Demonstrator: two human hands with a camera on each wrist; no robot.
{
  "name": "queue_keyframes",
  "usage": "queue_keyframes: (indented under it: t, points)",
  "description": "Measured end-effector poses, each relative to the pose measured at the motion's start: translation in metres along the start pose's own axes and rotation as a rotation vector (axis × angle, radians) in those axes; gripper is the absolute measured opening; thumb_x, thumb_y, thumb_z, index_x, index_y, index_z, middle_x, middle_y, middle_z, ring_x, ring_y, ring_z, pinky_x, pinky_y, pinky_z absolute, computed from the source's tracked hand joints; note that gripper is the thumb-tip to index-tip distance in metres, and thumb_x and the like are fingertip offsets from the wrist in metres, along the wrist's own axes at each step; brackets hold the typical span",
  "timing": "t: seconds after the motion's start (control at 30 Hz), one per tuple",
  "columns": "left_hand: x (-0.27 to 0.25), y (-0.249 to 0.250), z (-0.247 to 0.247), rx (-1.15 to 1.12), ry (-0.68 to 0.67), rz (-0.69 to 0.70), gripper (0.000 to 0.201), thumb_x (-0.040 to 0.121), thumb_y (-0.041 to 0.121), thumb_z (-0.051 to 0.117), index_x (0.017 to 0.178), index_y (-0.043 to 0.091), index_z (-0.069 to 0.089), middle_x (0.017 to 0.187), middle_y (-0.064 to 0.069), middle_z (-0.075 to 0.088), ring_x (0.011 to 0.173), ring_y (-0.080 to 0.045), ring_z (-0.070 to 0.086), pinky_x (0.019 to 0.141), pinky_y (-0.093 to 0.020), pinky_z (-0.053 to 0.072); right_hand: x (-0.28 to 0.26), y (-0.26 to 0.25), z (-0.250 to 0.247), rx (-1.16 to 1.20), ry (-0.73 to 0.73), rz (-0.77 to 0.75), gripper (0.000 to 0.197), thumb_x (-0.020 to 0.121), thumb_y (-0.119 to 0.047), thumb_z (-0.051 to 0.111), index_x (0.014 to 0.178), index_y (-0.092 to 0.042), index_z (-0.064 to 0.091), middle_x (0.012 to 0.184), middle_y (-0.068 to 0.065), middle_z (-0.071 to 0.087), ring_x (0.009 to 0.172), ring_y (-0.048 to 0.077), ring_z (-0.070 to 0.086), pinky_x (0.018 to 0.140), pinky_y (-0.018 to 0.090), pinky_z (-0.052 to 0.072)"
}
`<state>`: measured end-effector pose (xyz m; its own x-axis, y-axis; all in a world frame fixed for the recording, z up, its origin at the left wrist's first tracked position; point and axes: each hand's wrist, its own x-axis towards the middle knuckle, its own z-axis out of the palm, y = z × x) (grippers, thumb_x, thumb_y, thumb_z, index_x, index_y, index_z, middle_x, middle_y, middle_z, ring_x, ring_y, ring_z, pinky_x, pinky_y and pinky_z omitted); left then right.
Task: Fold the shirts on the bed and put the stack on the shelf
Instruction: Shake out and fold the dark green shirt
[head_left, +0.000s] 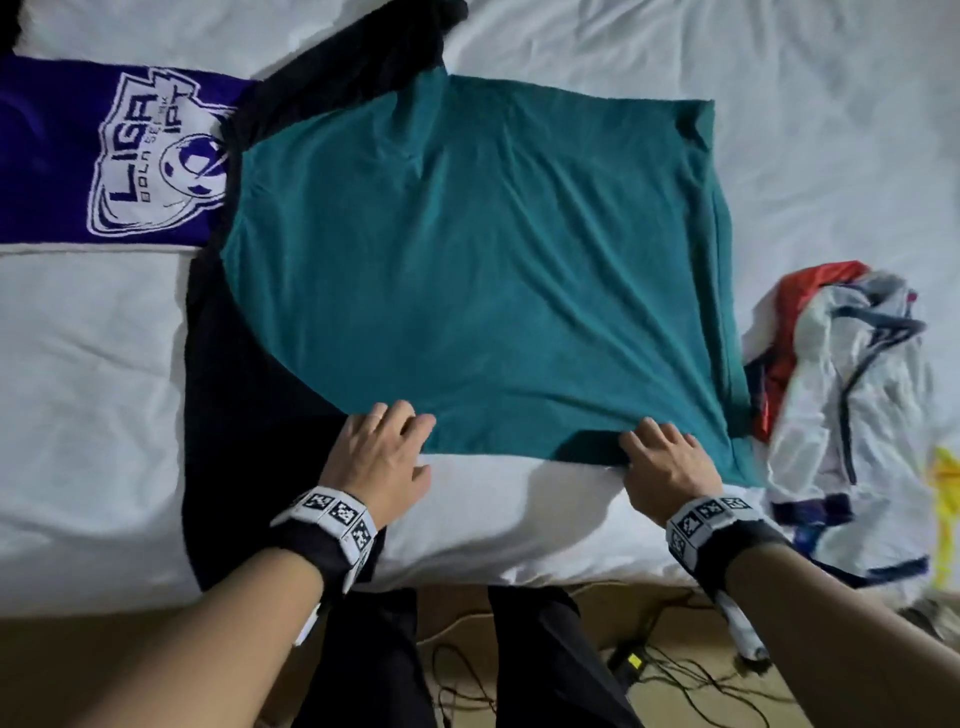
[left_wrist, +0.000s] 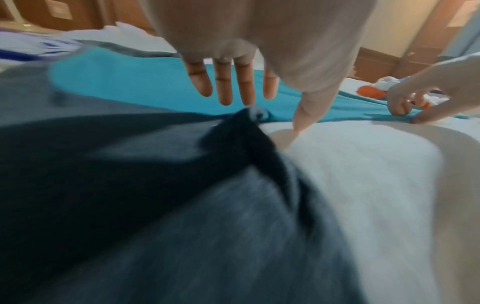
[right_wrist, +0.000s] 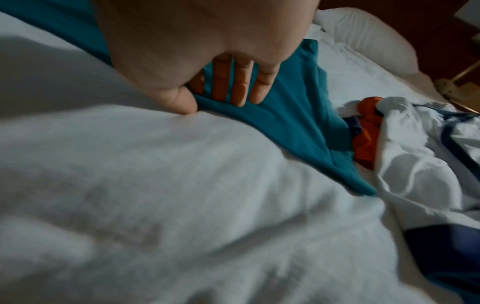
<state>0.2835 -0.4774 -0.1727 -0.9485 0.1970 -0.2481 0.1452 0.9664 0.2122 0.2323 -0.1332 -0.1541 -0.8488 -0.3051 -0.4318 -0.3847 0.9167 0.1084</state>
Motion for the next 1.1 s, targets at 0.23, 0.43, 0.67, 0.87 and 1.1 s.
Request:
queue_keyframes:
  t: [0.23,0.43,0.67,0.87,1.1]
  points:
    - [0.016,0.026,0.007,0.105,-0.015,0.109,0.003,0.075,0.019,0.056,0.073,0.017,0.055,0.073,-0.004,0.054,0.073,-0.032,0.057,0.063,-0.044,0.046,-0.014,0.054,0.013,0.145,-0.135,-0.013,0.025,0.069,-0.016,0.073,0.09,-0.013,0.061,0.085,0.005,0.059,0.076,0.033,0.062,0.056,0.036,0.049]
    - [0.015,0.041,0.005,0.066,-0.055,0.073,0.036,0.077,0.045,0.046,0.086,0.016,0.064,0.082,-0.004,0.057,0.077,-0.032,0.056,0.069,-0.045,0.047,-0.012,0.067,0.02,0.276,0.072,-0.138,0.028,0.085,-0.037,0.048,0.097,-0.017,0.064,0.1,0.006,0.06,0.085,0.034,0.061,0.066,0.037,0.05]
    - [0.057,0.085,0.007,0.043,-0.163,-0.021,0.053,0.082,0.059,0.04,0.1,0.017,0.067,0.094,-0.003,0.059,0.082,-0.032,0.059,0.071,-0.044,0.051,-0.008,0.11,0.024,0.133,-0.1,0.332,0.05,0.092,-0.057,0.036,0.114,-0.018,0.059,0.119,0.006,0.055,0.106,0.033,0.056,0.083,0.046,0.051]
    - [0.128,0.098,0.0,-0.041,-0.07,-0.066,0.07,0.081,0.061,0.044,0.132,0.016,0.058,0.134,-0.008,0.054,0.108,-0.038,0.057,0.087,-0.051,0.051,0.092,0.125,-0.006,0.044,0.193,-0.201,0.063,0.088,-0.054,0.034,0.14,-0.023,0.049,0.15,0.011,0.042,0.123,0.033,0.052,0.085,0.044,0.049]
    - [0.189,0.107,0.0,-0.09,-0.037,-0.199,0.08,0.081,0.066,0.041,0.141,0.014,0.051,0.15,-0.015,0.041,0.125,-0.043,0.047,0.094,-0.057,0.047,0.174,0.208,-0.035,0.026,0.143,0.011,0.032,0.091,-0.035,0.047,0.109,-0.015,0.063,0.116,0.009,0.057,0.102,0.033,0.059,0.082,0.046,0.05]
